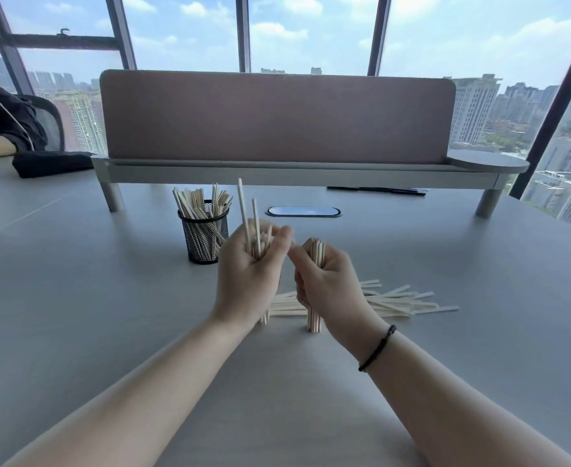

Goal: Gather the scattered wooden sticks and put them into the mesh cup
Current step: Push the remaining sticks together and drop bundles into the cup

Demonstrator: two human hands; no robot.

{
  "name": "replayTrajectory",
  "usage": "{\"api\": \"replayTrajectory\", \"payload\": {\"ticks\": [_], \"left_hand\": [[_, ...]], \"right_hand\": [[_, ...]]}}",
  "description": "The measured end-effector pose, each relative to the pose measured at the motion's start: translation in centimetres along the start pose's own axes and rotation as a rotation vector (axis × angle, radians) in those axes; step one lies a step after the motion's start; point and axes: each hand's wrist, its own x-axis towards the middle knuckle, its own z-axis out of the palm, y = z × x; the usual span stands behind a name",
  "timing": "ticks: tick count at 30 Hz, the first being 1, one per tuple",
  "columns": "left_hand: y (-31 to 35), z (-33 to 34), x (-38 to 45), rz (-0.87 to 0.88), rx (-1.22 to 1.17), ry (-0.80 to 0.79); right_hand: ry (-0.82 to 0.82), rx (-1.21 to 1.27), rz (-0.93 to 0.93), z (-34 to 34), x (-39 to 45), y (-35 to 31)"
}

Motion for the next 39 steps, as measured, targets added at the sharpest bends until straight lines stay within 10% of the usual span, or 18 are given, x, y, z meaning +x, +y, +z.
{"api": "replayTrajectory", "payload": {"ticks": [39], "left_hand": [[0.0,-0.2,-0.5,-0.327,-0.191,-0.202]], "right_hand": [[-0.034,0.034,0.214,0.0,-0.6,-0.7]]}}
